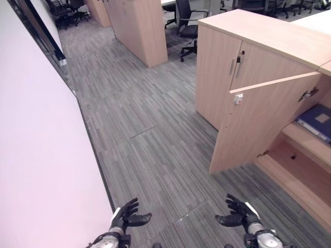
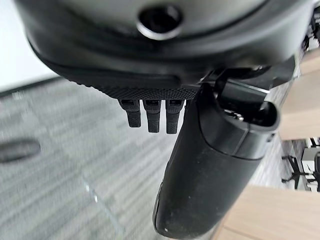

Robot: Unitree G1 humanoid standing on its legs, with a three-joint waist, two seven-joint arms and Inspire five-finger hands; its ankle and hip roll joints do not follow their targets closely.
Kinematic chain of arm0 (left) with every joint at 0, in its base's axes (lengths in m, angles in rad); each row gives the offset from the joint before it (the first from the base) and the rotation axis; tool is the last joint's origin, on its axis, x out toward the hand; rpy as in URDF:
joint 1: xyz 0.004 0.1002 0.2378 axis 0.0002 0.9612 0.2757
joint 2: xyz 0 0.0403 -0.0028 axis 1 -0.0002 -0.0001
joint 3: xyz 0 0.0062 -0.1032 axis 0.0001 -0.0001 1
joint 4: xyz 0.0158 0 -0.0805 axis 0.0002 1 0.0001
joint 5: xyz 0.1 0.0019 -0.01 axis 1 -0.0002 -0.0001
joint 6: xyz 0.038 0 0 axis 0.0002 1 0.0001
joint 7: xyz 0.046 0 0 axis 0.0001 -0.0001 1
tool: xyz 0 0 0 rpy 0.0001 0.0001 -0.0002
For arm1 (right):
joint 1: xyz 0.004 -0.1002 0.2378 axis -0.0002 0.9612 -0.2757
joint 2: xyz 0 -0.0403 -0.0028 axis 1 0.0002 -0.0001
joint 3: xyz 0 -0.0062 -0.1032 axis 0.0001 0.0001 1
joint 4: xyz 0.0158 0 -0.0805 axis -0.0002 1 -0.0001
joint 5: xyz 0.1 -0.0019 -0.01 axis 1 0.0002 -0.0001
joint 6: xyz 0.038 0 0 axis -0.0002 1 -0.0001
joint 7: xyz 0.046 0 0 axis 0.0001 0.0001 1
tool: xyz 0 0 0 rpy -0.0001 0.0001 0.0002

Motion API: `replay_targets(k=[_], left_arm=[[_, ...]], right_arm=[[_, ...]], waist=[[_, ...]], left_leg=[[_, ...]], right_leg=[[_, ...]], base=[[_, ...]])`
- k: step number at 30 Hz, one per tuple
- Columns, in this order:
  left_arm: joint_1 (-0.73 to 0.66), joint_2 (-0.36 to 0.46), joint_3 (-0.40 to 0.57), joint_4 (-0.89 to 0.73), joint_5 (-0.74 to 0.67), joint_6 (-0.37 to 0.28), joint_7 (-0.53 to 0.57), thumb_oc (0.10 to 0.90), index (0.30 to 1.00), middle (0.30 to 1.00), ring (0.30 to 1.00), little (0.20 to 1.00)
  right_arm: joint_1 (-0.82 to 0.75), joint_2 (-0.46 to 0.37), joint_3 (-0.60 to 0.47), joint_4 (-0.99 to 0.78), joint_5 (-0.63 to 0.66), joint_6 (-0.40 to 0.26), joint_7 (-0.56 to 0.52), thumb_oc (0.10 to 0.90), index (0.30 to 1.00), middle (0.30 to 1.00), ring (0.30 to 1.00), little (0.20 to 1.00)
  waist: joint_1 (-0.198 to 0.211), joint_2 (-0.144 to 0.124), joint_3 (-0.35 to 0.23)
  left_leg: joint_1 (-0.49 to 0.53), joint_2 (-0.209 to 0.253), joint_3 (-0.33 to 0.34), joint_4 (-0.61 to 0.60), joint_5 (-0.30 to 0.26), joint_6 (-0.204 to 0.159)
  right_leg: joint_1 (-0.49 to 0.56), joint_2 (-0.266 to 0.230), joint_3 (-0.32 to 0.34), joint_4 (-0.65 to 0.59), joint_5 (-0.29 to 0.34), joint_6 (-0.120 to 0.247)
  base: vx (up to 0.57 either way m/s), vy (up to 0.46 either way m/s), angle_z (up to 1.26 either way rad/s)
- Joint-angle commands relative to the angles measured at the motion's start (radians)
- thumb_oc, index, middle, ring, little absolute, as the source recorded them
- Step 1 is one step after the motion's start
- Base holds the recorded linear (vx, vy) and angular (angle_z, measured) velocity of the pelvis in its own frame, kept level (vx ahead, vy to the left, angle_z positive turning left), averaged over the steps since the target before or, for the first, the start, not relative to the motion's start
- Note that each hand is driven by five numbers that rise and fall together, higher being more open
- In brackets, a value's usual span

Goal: Put the empty folder in the office cabinet

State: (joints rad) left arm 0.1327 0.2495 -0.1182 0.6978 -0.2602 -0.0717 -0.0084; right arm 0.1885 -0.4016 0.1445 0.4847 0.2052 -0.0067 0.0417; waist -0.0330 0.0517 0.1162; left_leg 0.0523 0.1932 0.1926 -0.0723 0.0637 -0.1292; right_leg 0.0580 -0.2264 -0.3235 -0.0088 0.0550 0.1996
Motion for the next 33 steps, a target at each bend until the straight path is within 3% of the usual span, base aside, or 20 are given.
replay_targets(k=[1,7,8,10,11,13,17,20,24,26,33], left_arm=[[-0.110,0.087,0.027,0.022,-0.009,-0.066,0.027,0.800,0.900,0.900,0.900,0.900],[-0.101,0.043,0.038,0.094,-0.028,-0.065,0.037,0.800,0.900,0.900,0.900,0.900],[-0.104,0.031,0.040,0.118,-0.039,-0.065,0.038,0.800,0.900,0.900,0.900,0.900],[-0.110,0.021,0.036,0.138,-0.044,-0.067,0.040,0.800,0.900,0.900,0.900,0.900],[-0.110,0.021,0.036,0.138,-0.044,-0.067,0.040,0.800,0.900,0.900,0.900,0.900],[-0.119,0.015,0.029,0.160,-0.040,-0.064,0.038,0.800,0.900,0.900,0.900,0.900],[-0.134,-0.004,0.004,0.203,-0.011,-0.060,0.032,0.800,0.900,0.900,0.900,0.900],[-0.137,-0.005,-0.005,0.211,-0.014,-0.061,0.031,0.800,0.900,0.900,0.900,0.900],[-0.143,0.005,-0.018,0.216,-0.021,-0.062,0.024,0.800,0.900,0.900,0.900,0.900],[-0.134,0.005,-0.015,0.242,-0.004,-0.055,0.020,0.800,0.900,0.900,0.900,0.900],[-0.131,0.036,-0.010,0.198,0.019,-0.061,0.035,0.800,0.900,0.900,0.900,0.900]], right_arm=[[-0.079,0.065,0.013,-0.089,0.025,-0.079,0.004,0.800,0.900,0.900,0.900,0.900],[-0.094,0.017,0.031,-0.095,0.034,-0.088,0.004,0.800,0.900,0.900,0.900,0.900],[-0.096,0.003,0.034,-0.099,0.037,-0.090,0.007,0.800,0.900,0.900,0.900,0.900],[-0.089,-0.015,0.031,-0.112,0.034,-0.091,0.008,0.800,0.900,0.900,0.900,0.900],[-0.089,-0.015,0.031,-0.112,0.034,-0.091,0.008,0.800,0.900,0.900,0.900,0.900],[-0.093,-0.027,0.028,-0.117,0.035,-0.091,0.006,0.800,0.900,0.900,0.900,0.900],[-0.094,-0.030,0.046,-0.108,0.017,-0.086,0.010,0.800,0.900,0.900,0.900,0.900],[-0.100,-0.032,0.060,-0.095,0.007,-0.088,0.008,0.800,0.900,0.900,0.900,0.900],[-0.133,-0.025,0.082,-0.066,0.004,-0.095,0.000,0.800,0.900,0.900,0.900,0.900],[-0.132,-0.011,0.096,-0.069,-0.018,-0.096,0.008,0.800,0.900,0.900,0.900,0.900],[-0.126,0.046,0.111,-0.071,-0.030,-0.089,0.009,0.800,0.900,0.900,0.900,0.900]], waist=[[0.010,-0.060,0.017],[0.007,-0.027,0.033],[0.009,-0.020,0.047],[0.010,-0.021,0.066],[0.009,-0.021,0.066],[0.006,-0.029,0.085],[0.017,-0.039,0.087],[0.032,-0.039,0.086],[0.060,-0.036,0.094],[0.060,-0.036,0.078],[0.057,-0.083,0.047]], left_leg=[[0.065,0.002,-0.062,0.055,-0.135,0.008],[0.035,0.054,-0.075,0.148,-0.065,-0.029],[0.018,0.055,-0.102,0.197,-0.028,-0.033],[-0.027,0.030,-0.153,0.276,0.004,-0.031],[-0.028,0.029,-0.154,0.277,0.004,-0.031],[-0.092,-0.019,-0.147,0.351,-0.010,-0.012],[-0.146,-0.135,-0.158,0.265,-0.123,0.034],[-0.180,-0.153,-0.205,0.197,-0.092,0.035],[-0.247,-0.150,-0.264,0.121,-0.006,0.030],[-0.189,-0.135,-0.251,0.064,-0.005,0.042],[-0.095,-0.151,-0.170,0.043,-0.051,0.082]], right_leg=[[-0.041,-0.028,0.037,0.010,-0.028,0.004],[0.008,0.049,0.016,-0.070,-0.063,-0.043],[0.022,0.064,0.018,-0.078,-0.078,-0.059],[0.030,0.066,0.014,-0.078,-0.088,-0.073],[0.030,0.066,0.013,-0.078,-0.088,-0.073],[0.027,0.064,0.010,-0.078,-0.106,-0.087],[0.013,0.069,0.029,-0.078,-0.109,-0.085],[0.018,0.079,0.041,-0.078,-0.111,-0.080],[0.042,0.108,0.076,-0.078,-0.133,-0.079],[0.065,0.128,0.090,-0.078,-0.145,-0.084],[0.060,0.102,0.135,-0.020,-0.134,-0.056]], base=[[0.08,-0.250,0.10],[0.08,-0.246,0.05],[0.05,-0.180,0.04],[0.03,-0.180,0.03],[0.00,-0.176,0.09],[-0.01,-0.185,0.21],[0.05,-0.082,0.09],[0.10,0.012,-0.25],[0.11,0.034,-0.03],[0.24,0.162,-0.15],[0.15,0.174,-0.32]])
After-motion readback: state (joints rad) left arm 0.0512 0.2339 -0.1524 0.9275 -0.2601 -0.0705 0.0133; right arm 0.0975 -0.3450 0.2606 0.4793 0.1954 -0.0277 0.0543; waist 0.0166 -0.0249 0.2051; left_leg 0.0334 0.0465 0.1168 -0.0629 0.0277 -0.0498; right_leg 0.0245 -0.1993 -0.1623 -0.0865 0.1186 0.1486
